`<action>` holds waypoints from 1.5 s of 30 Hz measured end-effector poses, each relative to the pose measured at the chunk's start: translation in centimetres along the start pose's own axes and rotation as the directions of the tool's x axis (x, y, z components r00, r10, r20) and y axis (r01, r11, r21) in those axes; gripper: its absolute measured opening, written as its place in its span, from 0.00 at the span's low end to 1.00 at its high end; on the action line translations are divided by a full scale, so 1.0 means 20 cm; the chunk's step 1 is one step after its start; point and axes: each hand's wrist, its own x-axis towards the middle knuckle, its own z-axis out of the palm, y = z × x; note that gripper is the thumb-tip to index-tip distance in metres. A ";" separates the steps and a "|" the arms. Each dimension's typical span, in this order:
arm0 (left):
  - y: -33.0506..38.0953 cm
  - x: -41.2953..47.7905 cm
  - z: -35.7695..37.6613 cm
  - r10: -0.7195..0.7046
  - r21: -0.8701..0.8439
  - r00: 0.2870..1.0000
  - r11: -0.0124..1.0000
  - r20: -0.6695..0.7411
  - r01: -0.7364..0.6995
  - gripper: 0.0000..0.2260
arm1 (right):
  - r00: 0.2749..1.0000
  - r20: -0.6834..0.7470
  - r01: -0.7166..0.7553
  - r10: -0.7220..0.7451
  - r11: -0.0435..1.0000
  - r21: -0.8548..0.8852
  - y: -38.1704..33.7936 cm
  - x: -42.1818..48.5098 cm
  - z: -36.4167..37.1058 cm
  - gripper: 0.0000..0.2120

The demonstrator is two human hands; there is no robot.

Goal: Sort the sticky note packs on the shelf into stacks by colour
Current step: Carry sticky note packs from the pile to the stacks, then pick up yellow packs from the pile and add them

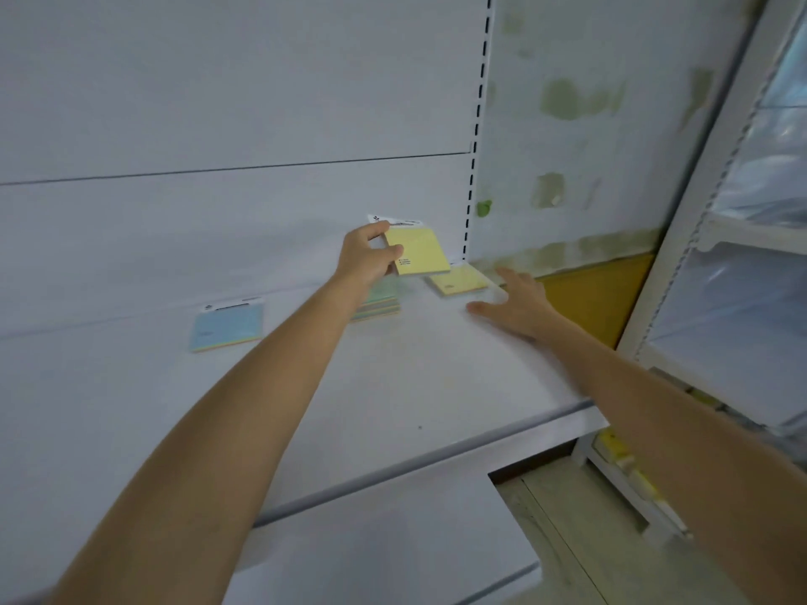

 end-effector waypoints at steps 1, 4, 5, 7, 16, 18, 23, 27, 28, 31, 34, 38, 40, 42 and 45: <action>-0.01 0.02 0.06 -0.009 0.018 1.000 1.000 0.008 0.009 0.23 | 1.000 0.023 -0.013 0.013 1.000 0.007 0.03 0.00 -0.01 0.42; -0.04 0.08 0.22 -0.033 0.107 0.999 0.994 0.013 0.032 0.24 | 0.998 0.055 -0.006 0.001 0.997 0.078 0.08 0.00 -0.03 0.44; -0.07 0.11 0.26 -0.043 0.134 0.999 0.990 0.014 0.040 0.24 | 0.998 0.054 0.003 -0.008 0.995 0.102 0.08 0.00 -0.03 0.44; -0.11 0.15 0.34 -0.061 0.207 0.998 0.977 0.015 0.057 0.24 | 0.998 0.046 0.024 -0.030 0.992 0.127 0.10 0.00 -0.03 0.44; -0.23 0.10 0.48 0.030 0.689 0.996 0.720 0.082 -0.079 0.21 | 0.990 0.028 0.136 -0.138 0.989 0.062 0.09 0.00 -0.06 0.38; -0.23 0.07 0.47 -0.010 0.717 0.987 0.688 0.163 -0.111 0.29 | 0.987 0.024 0.160 -0.162 0.985 0.056 0.09 0.00 -0.06 0.36; -0.26 0.06 0.44 0.045 0.723 0.987 0.675 0.154 -0.144 0.23 | 0.992 0.039 0.118 -0.122 0.988 0.102 0.13 0.04 -0.02 0.40; -0.25 0.05 0.44 0.004 0.736 0.985 0.664 0.172 -0.131 0.24 | 0.994 0.048 0.093 -0.099 0.989 0.115 0.14 0.05 0.00 0.40; -0.24 0.04 0.44 -0.004 0.741 0.984 0.658 0.181 -0.133 0.24 | 0.994 0.048 0.094 -0.100 0.989 0.113 0.14 0.05 0.00 0.40; -0.23 0.04 0.44 -0.021 0.763 0.978 0.629 0.208 -0.149 0.24 | 0.994 0.052 0.095 -0.101 0.990 0.102 0.14 0.06 0.00 0.41; -0.21 0.02 0.45 -0.015 0.779 0.976 0.605 0.218 -0.165 0.24 | 0.993 0.055 0.099 -0.104 0.992 0.084 0.14 0.05 0.00 0.40; -0.16 -0.01 0.44 0.077 0.775 0.967 0.584 0.244 -0.242 0.24 | 0.989 -0.042 0.142 -0.140 0.988 0.060 0.12 0.00 -0.01 0.35; -0.10 -0.04 0.39 0.166 0.766 0.945 0.554 0.283 -0.327 0.23 | 0.970 -0.146 0.195 -0.194 0.981 -0.012 0.09 -0.03 -0.02 0.32; -0.03 -0.07 0.30 0.242 0.782 0.922 0.491 0.302 -0.385 0.22 | 0.942 -0.194 0.261 -0.275 0.961 -0.094 0.02 -0.06 -0.02 0.30; 0.05 -0.13 0.05 0.316 0.858 0.915 0.363 0.252 -0.362 0.22 | 0.911 -0.176 0.358 -0.374 0.926 -0.118 -0.17 -0.10 0.01 0.29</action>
